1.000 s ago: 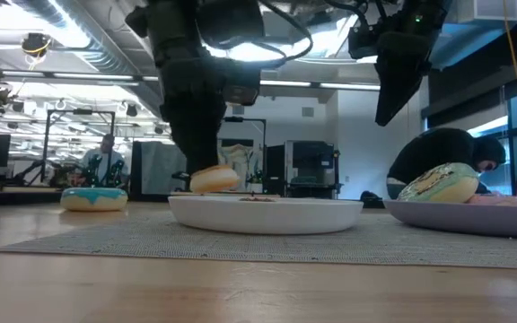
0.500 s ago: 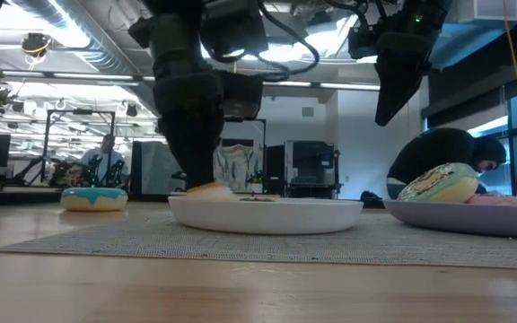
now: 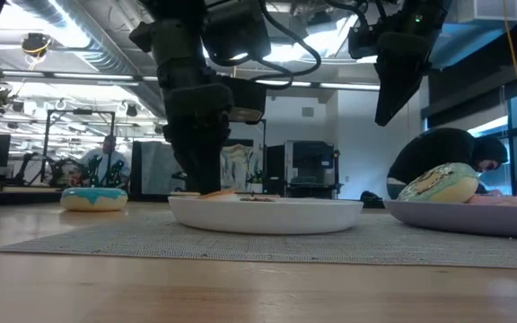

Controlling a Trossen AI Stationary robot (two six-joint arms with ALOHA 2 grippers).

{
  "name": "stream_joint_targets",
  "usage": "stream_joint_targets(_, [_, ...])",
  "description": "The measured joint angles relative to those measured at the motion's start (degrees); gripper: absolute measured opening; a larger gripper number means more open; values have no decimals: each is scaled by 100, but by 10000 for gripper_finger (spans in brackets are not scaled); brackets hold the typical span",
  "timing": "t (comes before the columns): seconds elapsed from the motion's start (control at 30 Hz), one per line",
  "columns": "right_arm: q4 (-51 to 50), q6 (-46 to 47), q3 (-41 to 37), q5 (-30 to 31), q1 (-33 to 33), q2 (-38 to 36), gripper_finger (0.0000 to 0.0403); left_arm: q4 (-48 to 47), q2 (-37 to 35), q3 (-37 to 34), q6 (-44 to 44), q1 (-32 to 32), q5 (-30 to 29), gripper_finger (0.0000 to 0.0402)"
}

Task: Pick & Place donuts
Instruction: Put the small orange donut on the white plate, then put the small blue donut on the white plate

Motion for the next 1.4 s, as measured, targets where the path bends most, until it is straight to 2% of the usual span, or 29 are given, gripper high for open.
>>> stream_joint_targets(0.27, [0,-7,0,-2,0,0,170,-17,0,0,-109,-2,187,91])
stream_joint_targets(0.6, [-1,-20,0,-2,0,0,170,-17,-2,0,-275,-2,299,164])
stream_joint_targets(0.77, [-2,-20,0,-4,0,0,170,-20,-2,0,-305,-2,339,185])
stream_joint_targets(0.93, [-2,-20,0,-4,0,0,170,-75,-55,73,-306,91,647,193])
stream_joint_targets(1.23, [-7,-19,0,-9,1,2,170,-106,-122,133,-305,322,641,188])
stream_joint_targets(1.4, [-199,181,0,-45,0,-14,170,109,-389,131,-305,561,616,189])
